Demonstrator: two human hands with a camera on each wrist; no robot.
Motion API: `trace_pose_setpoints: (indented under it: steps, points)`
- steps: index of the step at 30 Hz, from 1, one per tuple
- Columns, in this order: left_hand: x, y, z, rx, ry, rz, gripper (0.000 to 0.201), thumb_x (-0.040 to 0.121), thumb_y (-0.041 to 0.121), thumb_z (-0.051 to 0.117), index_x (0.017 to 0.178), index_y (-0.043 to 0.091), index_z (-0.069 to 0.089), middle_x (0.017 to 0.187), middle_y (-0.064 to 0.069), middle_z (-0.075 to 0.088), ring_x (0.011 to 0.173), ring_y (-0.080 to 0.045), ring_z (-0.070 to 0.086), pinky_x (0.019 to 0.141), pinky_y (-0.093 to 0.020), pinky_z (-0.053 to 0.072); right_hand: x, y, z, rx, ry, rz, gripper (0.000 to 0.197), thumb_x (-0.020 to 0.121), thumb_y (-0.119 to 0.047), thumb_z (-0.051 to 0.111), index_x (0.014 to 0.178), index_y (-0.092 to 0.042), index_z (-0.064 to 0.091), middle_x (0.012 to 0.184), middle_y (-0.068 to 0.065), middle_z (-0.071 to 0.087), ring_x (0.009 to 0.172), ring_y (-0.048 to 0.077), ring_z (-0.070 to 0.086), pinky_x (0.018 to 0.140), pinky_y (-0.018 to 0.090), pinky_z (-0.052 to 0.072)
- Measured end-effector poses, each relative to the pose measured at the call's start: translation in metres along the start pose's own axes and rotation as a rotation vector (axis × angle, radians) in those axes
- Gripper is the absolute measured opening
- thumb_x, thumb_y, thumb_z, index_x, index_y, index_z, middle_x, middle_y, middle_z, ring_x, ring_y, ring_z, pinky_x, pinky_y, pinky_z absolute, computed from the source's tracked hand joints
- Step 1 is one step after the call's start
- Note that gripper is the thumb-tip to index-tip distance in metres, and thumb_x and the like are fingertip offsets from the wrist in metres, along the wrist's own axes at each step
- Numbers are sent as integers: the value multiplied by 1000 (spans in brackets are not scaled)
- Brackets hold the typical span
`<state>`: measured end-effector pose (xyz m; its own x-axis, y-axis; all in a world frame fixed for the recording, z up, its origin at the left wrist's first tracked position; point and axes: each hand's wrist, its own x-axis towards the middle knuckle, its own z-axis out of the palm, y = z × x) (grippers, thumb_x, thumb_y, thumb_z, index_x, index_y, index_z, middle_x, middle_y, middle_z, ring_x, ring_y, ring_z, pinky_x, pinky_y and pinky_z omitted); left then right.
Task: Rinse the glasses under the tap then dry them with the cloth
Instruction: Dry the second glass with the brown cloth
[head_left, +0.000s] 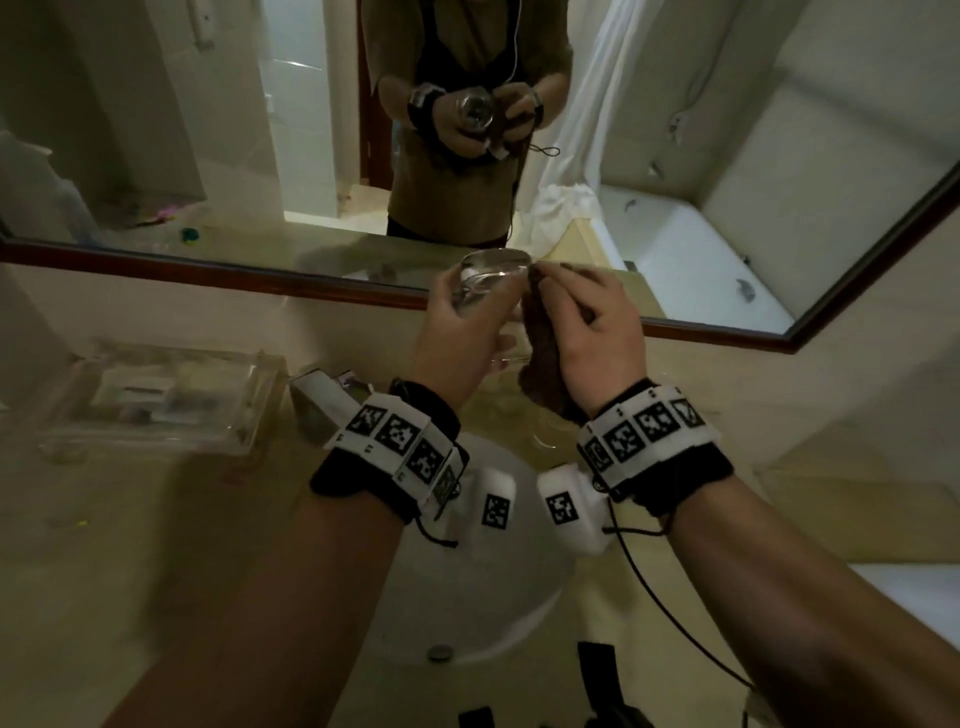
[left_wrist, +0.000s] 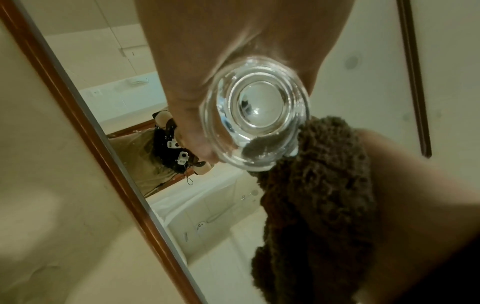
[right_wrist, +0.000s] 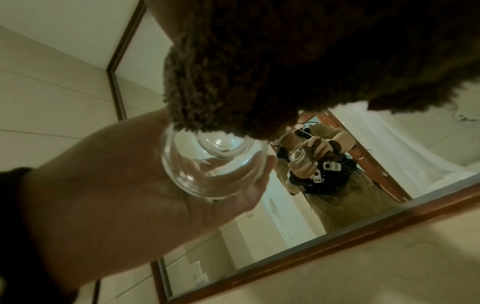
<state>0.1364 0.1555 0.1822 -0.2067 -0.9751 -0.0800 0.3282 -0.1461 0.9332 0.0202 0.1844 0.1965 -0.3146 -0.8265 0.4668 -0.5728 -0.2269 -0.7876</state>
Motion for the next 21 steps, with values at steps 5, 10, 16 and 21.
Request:
trace_pose_setpoints:
  steps: [5,10,16,21]
  points:
    - [-5,-4,9,-53,-51,-16,38,91,33,64,123,18,47,99,-8,69,85,-25,71,71,-38,59,3,8,-9,129,-21,160,18,94,-20,55,101,-19,72,91,4,71,84,17,64,85,43,53]
    - [-1,-18,23,-13,25,-41,47,91,38,62,127,14,43,100,-6,67,78,-18,70,70,-37,58,-1,14,-28,-3,-41,39,22,93,-22,57,111,-18,70,113,0,60,107,11,54,99,22,41]
    - [-8,-22,51,-28,-26,-64,28,92,41,60,113,26,48,106,-6,68,89,-27,72,75,-40,58,16,35,-47,142,-77,152,23,96,-20,53,106,-12,71,94,1,70,86,10,64,83,29,50]
    - [-9,-25,60,-40,73,-87,45,91,43,60,126,18,47,106,-2,65,92,-25,71,90,-51,54,16,47,-52,65,-152,164,25,94,-28,54,113,-21,68,110,-2,63,96,8,58,84,12,44]
